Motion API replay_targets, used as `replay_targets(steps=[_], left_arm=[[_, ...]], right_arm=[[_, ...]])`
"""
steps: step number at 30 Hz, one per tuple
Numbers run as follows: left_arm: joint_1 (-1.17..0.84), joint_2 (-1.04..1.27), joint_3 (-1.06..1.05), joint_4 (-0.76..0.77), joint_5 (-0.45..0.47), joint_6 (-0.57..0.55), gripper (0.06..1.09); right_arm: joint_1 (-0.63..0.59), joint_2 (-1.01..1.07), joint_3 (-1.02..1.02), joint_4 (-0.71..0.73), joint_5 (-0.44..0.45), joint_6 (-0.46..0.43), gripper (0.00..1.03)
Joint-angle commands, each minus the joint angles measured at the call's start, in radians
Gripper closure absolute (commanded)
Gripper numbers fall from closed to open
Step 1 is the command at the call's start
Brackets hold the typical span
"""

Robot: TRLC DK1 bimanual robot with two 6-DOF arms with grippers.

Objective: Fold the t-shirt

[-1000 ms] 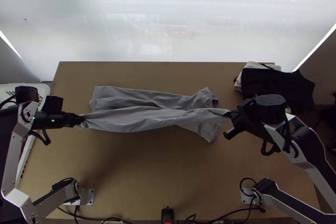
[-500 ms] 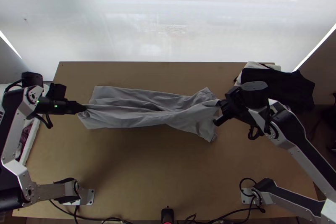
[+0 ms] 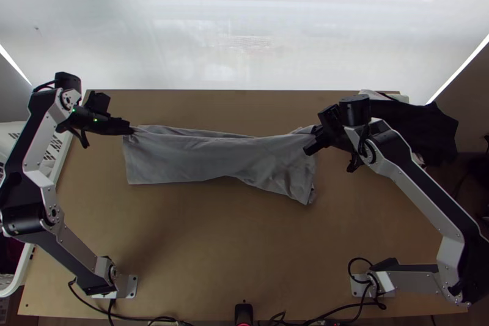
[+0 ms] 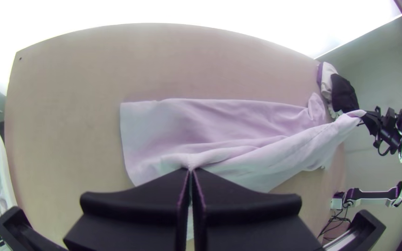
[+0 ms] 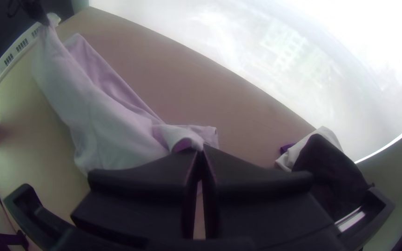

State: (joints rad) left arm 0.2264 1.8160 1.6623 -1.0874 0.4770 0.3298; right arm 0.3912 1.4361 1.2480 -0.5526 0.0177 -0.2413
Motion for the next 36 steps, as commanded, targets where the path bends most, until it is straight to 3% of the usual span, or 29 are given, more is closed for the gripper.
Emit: replay_targets(steps=[1, 14, 30, 31, 33, 36], left_arm=[[-0.062, 0.218, 0.209, -0.020, -0.041, -0.015, 1.05], [-0.107, 0.448, 0.396, -0.017, -0.097, -0.043, 1.05], [-0.085, 0.496, 0.424, 0.014, -0.127, -0.074, 1.05], [-0.084, 0.499, 0.421, 0.014, -0.127, -0.078, 1.05], [-0.079, 0.496, 0.418, 0.014, -0.126, -0.087, 1.01], [-0.070, 0.460, 0.398, 0.011, -0.113, -0.095, 0.54]], right_arm=[[-0.060, 0.124, 0.021, 0.051, -0.010, -0.023, 1.00], [-0.097, 0.319, 0.036, 0.160, -0.010, -0.023, 1.00], [-0.129, 0.481, 0.148, 0.184, -0.010, -0.013, 0.99], [-0.129, 0.486, 0.149, 0.183, -0.010, -0.012, 0.90], [-0.129, 0.488, 0.149, 0.183, -0.010, 0.000, 0.61], [-0.126, 0.468, 0.146, 0.181, -0.010, 0.014, 0.11]])
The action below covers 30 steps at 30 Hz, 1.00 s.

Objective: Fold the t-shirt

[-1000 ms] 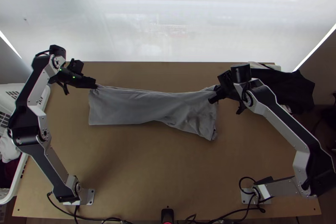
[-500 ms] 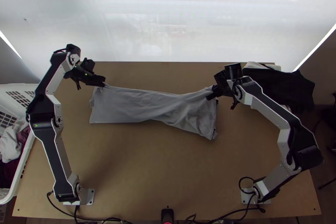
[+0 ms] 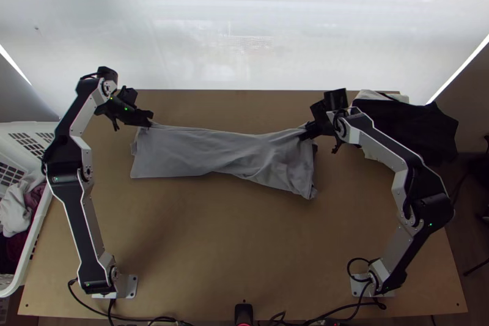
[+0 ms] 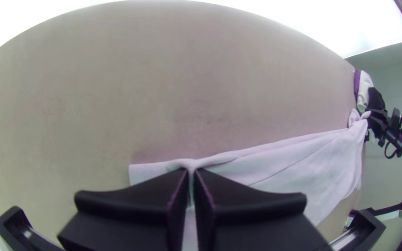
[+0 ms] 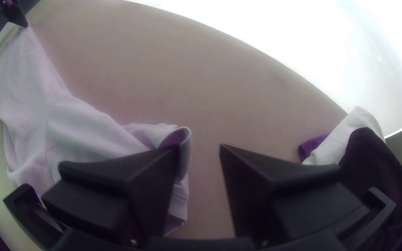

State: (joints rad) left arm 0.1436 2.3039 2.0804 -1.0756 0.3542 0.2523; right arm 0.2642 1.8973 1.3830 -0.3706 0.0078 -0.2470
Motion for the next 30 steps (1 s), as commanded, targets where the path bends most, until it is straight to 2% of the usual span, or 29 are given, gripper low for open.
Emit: replay_targets(steps=[1, 3, 4, 6, 11, 18, 23, 30], left_arm=[[0.016, -0.051, -0.033, -0.003, 0.017, -0.016, 0.41], [0.019, -0.112, -0.063, -0.001, 0.023, -0.016, 0.23], [0.019, -0.147, -0.080, -0.001, 0.023, -0.016, 0.17], [0.022, -0.224, -0.129, 0.005, 0.023, -0.016, 0.13], [0.057, -0.380, -0.309, 0.037, 0.023, -0.002, 0.12], [0.096, -0.459, -0.562, 0.186, 0.011, 0.019, 0.12], [0.082, -0.439, -0.603, 0.256, -0.011, 0.011, 0.12], [0.048, -0.388, -0.603, 0.267, -0.023, -0.007, 0.12]], right_arm=[[0.004, -0.006, 0.011, -0.004, 0.000, 0.023, 0.04], [0.017, -0.043, 0.013, -0.005, 0.000, 0.034, 0.04], [0.023, -0.064, 0.016, -0.005, 0.000, 0.040, 0.04], [0.041, -0.115, 0.022, -0.008, 0.000, 0.041, 0.04], [0.113, -0.199, 0.057, -0.073, 0.000, 0.041, 0.04], [0.237, -0.221, 0.050, -0.111, 0.001, 0.064, 0.05], [0.300, -0.204, 0.017, -0.110, 0.001, 0.071, 0.05], [0.320, -0.188, -0.002, -0.110, 0.001, 0.071, 0.05]])
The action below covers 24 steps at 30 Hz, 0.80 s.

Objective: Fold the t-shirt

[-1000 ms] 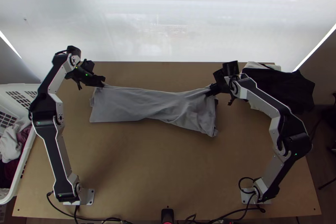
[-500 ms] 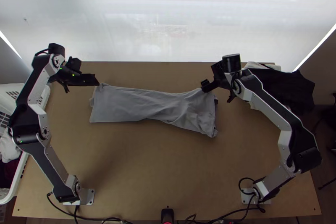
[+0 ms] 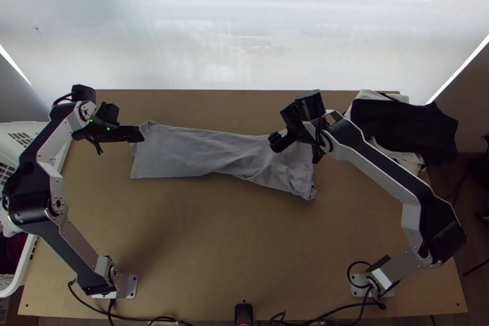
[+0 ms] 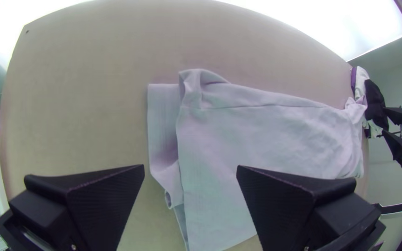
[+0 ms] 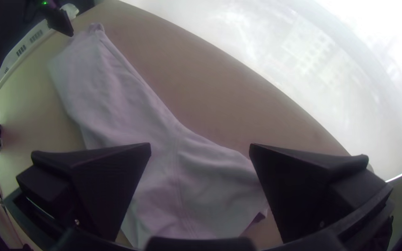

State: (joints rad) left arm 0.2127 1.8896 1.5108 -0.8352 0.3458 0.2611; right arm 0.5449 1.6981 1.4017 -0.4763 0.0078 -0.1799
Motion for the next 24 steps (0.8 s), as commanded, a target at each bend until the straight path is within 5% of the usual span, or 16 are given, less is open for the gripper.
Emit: replay_targets(steps=[1, 13, 24], left_arm=[[-0.026, 0.031, -0.035, 0.027, -0.014, -0.019, 0.12], [-0.059, 0.066, -0.046, 0.028, -0.022, -0.029, 0.14], [-0.108, 0.078, -0.069, -0.021, 0.012, -0.052, 0.49]], right_arm=[[0.044, 0.012, -0.026, -0.004, 0.001, 0.003, 0.05], [0.107, 0.049, -0.046, -0.002, 0.001, 0.002, 0.05], [0.125, 0.098, -0.104, 0.013, 0.001, 0.005, 0.05]])
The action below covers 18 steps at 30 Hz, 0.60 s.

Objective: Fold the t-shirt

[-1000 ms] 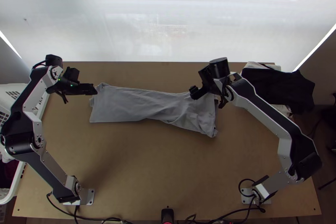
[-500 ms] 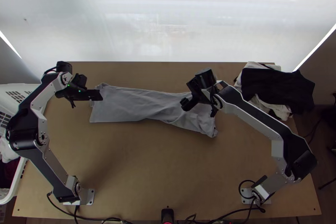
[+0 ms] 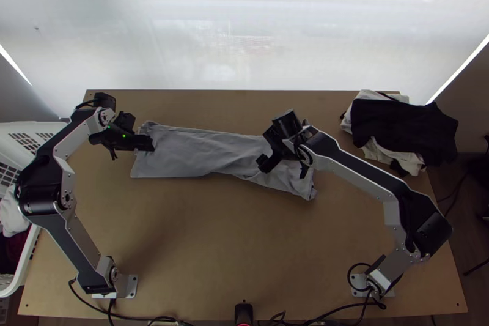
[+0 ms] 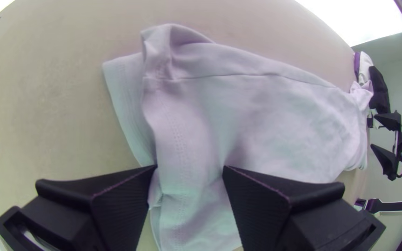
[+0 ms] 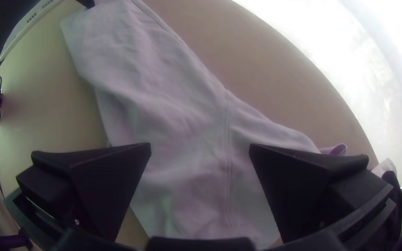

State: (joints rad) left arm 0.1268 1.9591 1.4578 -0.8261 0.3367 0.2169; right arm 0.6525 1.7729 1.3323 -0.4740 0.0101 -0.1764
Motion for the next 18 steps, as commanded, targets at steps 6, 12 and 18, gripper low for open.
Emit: replay_targets(steps=[6, 12, 18], left_arm=[[-0.029, -0.008, 0.003, -0.047, 0.041, -0.008, 0.88], [-0.050, -0.089, 0.127, -0.100, 0.070, -0.039, 1.05], [-0.113, -0.127, 0.302, -0.179, 0.101, -0.063, 1.05]], right_arm=[[0.032, 0.053, -0.091, 0.040, 0.001, 0.009, 0.05], [0.032, 0.071, -0.127, 0.066, 0.005, 0.017, 0.05], [0.015, 0.102, -0.139, 0.077, 0.010, 0.018, 0.05]])
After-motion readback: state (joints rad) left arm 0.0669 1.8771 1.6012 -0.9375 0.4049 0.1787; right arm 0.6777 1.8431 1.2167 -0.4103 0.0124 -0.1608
